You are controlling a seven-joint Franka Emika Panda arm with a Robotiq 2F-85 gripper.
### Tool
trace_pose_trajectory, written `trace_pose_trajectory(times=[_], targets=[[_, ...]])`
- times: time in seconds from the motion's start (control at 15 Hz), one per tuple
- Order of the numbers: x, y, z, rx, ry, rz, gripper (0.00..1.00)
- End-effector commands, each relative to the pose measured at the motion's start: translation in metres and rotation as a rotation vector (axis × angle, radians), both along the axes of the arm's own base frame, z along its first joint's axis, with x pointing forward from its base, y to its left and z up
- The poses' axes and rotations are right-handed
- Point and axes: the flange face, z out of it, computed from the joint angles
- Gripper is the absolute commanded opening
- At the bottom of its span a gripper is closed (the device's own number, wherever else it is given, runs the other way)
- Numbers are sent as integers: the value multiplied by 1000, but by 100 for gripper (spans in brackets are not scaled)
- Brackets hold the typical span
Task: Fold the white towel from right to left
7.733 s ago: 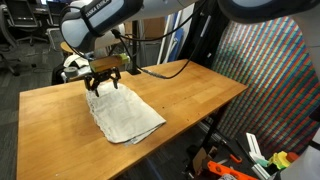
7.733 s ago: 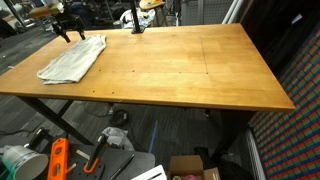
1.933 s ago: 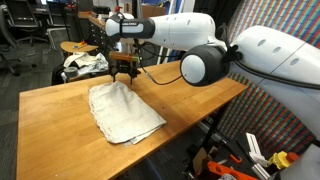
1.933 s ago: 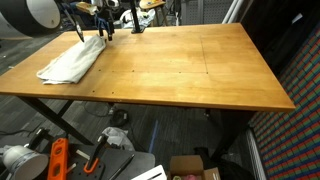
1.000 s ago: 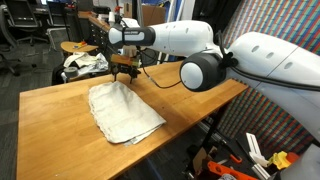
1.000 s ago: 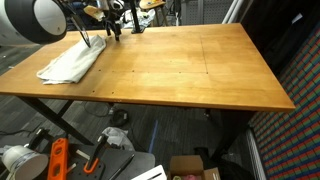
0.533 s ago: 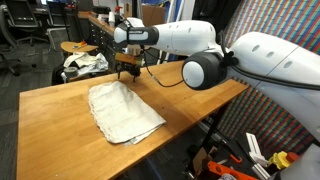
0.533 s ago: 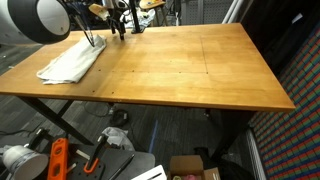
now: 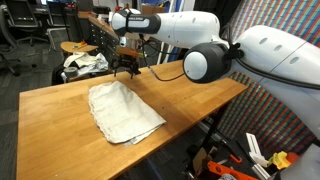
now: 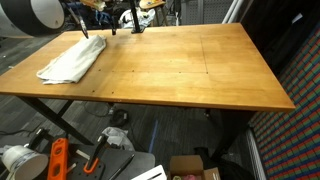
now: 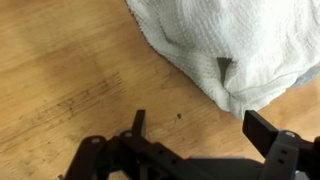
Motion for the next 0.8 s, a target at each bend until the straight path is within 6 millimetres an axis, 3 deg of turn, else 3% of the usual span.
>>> trace_pose_trajectory(times=[0.0, 0.27, 0.73], targets=[[-11, 21, 15, 24, 50, 111, 100], [-20, 51, 2, 42, 82, 225, 100], [-27, 78, -11, 70, 90, 324, 100]])
